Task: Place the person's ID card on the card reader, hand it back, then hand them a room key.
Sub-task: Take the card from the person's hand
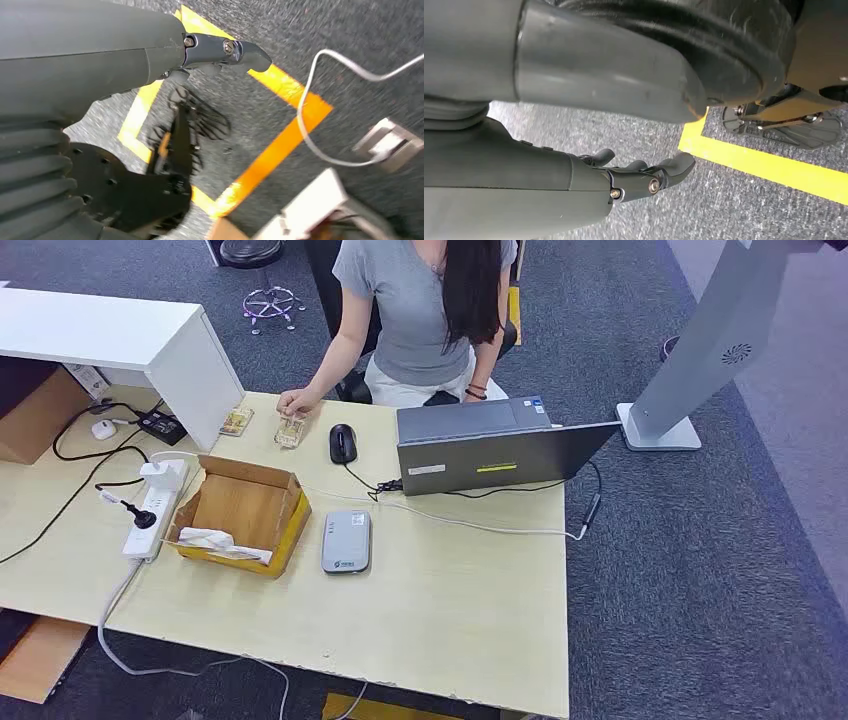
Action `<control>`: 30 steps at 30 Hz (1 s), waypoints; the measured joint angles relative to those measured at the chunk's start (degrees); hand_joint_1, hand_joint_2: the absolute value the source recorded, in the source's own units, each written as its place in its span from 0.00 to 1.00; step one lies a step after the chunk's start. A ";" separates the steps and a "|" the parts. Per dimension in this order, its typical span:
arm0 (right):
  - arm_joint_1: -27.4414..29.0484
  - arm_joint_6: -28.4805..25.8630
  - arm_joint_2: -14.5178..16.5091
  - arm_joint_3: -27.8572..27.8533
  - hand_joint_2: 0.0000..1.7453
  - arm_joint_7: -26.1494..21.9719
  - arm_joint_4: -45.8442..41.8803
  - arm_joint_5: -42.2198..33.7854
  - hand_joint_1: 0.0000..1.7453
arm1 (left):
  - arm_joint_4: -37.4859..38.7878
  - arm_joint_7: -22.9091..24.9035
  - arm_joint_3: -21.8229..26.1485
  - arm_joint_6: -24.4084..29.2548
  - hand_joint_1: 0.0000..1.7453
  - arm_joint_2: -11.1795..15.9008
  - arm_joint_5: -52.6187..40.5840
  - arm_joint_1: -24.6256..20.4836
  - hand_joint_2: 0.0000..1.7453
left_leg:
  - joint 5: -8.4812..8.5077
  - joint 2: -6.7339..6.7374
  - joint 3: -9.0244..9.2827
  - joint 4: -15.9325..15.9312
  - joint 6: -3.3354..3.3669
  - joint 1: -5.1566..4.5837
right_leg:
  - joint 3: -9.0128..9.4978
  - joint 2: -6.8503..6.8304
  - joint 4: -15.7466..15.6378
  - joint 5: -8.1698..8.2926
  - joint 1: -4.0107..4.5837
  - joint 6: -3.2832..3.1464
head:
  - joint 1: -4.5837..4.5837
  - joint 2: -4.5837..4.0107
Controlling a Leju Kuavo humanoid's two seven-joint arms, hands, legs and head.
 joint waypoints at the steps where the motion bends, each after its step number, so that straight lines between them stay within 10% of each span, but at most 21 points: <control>1: 0.15 0.00 0.00 -0.52 0.67 0.00 -0.19 0.00 0.00 | 0.32 0.00 -1.00 0.00 0.00 0.24 0.00 0.10 0.67 | 0.00 0.00 0.00 0.00 0.00 0.00 | 0.00 0.00 0.00 0.00 0.00 0.00 | 0.00 0.00; 3: 0.55 0.00 0.00 -2.04 1.00 0.00 -0.72 0.00 0.00 | 1.21 0.00 -3.91 0.00 0.00 0.96 0.00 0.42 1.00 | 0.00 0.00 0.00 0.00 0.00 0.00 | 0.00 0.00 0.00 0.00 0.00 0.00 | 0.00 0.00; 5: 0.86 -0.03 0.02 -3.92 1.00 0.00 -1.21 0.25 0.00 | 1.55 -0.08 -6.92 -0.06 0.00 1.59 0.04 0.95 1.00 | 0.00 0.00 0.01 0.00 0.01 -0.01 | 0.00 0.00 0.00 0.00 0.00 0.00 | -0.01 0.00; 9: 0.76 -0.63 0.14 -6.77 0.00 -0.03 -1.34 2.26 0.00 | -1.69 -1.37 -8.17 -0.99 0.00 1.53 0.94 1.95 0.00 | 0.00 -0.02 0.01 0.00 0.01 0.00 | 0.00 -0.03 0.00 0.00 0.00 0.00 | -0.01 0.00; 12: 0.50 -1.47 0.34 -8.75 0.00 -0.29 -1.33 4.37 0.00 | -5.65 -2.80 -8.19 -1.97 0.00 1.12 2.08 2.76 0.00 | 0.00 -0.02 0.01 0.00 0.00 0.00 | 0.01 -0.03 0.00 0.00 0.00 0.00 | -0.01 0.00; 16: 0.10 -2.68 0.56 -11.35 1.00 -0.67 -1.28 7.34 0.00 | -11.86 -4.74 -8.19 -3.33 0.00 0.20 3.69 3.97 0.00 | 0.01 -0.02 0.01 0.00 0.00 0.00 | 0.01 -0.02 0.00 0.00 0.00 0.00 | -0.01 0.00; 24: -1.13 -5.17 1.21 -16.44 1.00 -1.09 -0.56 13.68 0.00 | -26.27 -8.64 -7.87 -6.14 0.00 -2.17 7.05 7.06 0.00 | 0.00 0.00 -0.02 0.01 0.00 0.00 | 0.00 -0.01 0.01 0.00 0.00 0.00 | -0.01 0.00; 30: -3.28 -11.65 2.46 -25.83 1.00 -2.46 1.91 30.17 0.00 | -51.43 -18.09 -5.06 -12.81 0.00 -7.39 15.81 13.91 0.00 | -0.01 -0.02 -0.44 0.31 -0.03 0.22 | -0.36 -0.03 0.03 0.03 0.19 -0.01 | -0.31 0.00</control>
